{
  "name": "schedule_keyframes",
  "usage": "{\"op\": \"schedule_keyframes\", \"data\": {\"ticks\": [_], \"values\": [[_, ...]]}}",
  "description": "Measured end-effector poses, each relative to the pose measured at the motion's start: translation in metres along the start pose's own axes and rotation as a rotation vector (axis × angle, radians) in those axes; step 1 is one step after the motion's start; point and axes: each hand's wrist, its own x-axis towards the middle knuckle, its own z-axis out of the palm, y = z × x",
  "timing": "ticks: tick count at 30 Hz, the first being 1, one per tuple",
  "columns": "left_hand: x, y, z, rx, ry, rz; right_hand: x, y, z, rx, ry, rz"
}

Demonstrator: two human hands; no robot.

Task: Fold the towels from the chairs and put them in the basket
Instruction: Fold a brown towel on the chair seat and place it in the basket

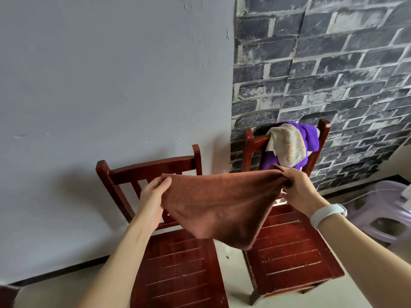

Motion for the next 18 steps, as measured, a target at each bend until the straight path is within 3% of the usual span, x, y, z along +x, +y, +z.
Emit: {"op": "schedule_keyframes", "data": {"ticks": [3, 6, 9, 14, 16, 18], "values": [[0.002, -0.001, -0.008, 0.221, 0.024, 0.124, 0.004, -0.003, -0.005, -0.042, 0.102, -0.049], [0.004, -0.001, -0.020, 0.339, 0.071, 0.203, 0.009, 0.006, -0.012, -0.258, 0.206, -0.195], [0.004, -0.001, -0.031, 0.298, 0.076, 0.153, 0.015, 0.015, -0.017, -0.620, 0.274, -0.300], [0.002, -0.012, -0.035, 0.293, 0.104, 0.090, 0.020, 0.022, -0.022, -0.958, 0.296, -0.274], [0.001, -0.014, -0.036, 0.275, 0.110, 0.061, 0.021, 0.020, -0.023, -0.872, 0.333, -0.209], [-0.002, -0.015, -0.035, 0.262, 0.076, 0.054, 0.017, 0.018, -0.020, -0.471, 0.262, -0.038]]}}
